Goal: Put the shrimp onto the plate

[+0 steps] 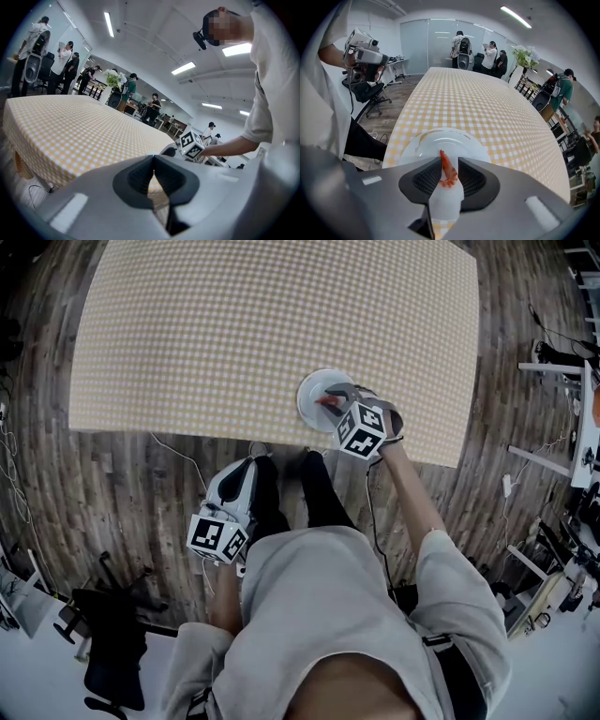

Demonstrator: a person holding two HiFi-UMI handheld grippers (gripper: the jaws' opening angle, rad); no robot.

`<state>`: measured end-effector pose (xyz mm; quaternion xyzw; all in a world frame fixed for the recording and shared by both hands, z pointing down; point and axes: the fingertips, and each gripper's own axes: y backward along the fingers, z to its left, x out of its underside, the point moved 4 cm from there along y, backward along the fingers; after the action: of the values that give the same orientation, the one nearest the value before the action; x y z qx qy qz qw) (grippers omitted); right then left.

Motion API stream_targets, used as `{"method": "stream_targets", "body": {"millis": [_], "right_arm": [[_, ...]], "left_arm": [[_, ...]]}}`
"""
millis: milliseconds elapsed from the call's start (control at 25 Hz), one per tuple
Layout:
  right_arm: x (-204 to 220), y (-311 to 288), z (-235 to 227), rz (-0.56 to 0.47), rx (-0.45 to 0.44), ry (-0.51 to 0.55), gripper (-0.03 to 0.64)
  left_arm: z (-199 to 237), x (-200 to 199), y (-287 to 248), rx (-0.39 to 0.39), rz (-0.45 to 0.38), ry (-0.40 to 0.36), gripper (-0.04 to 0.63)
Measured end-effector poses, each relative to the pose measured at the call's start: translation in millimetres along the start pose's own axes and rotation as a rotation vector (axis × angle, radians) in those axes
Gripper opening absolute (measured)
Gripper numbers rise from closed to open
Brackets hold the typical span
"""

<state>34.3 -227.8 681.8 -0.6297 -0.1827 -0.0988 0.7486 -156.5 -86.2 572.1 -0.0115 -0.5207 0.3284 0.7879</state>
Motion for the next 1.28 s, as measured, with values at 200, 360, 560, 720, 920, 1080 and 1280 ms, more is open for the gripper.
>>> {"method": "stream_targets", "body": {"millis": [200,360,560,720,920,1080,1280], "right_arm": [[0,1,2,-0.007,-0.003,-0.01,0.11],[0,1,3,-0.016,-0.004,-0.016,0.107],[-3,1,4,-0.026,0.015,-0.007,0.056],[-1,-6,4,-0.027,0.039,0.01,0.0],[2,-6,5,-0.04,0.054,-0.009,0.0],[7,20,4,-0.053,0.08,-0.024,0.0],[4,34,-1,-0.075,0.118,-0.04,0.0]], "left_arm": [[-1,2,-2,0.007,0.002,0.002,0.011],[2,1,-3,0.01,0.002,-0.004,0.011],[7,-3,-6,0.016,-0.003,-0.019,0.011],[9,-2,-11,0.021,-0.005,-0.029,0.011],[6,0,-11,0.028,0.001,-0.041,0.011],[-15,-14,-6,0.026,-0.004,-0.072,0.011],[-20,-30,-5,0.033,-0.022,-0.117,0.011]]}}
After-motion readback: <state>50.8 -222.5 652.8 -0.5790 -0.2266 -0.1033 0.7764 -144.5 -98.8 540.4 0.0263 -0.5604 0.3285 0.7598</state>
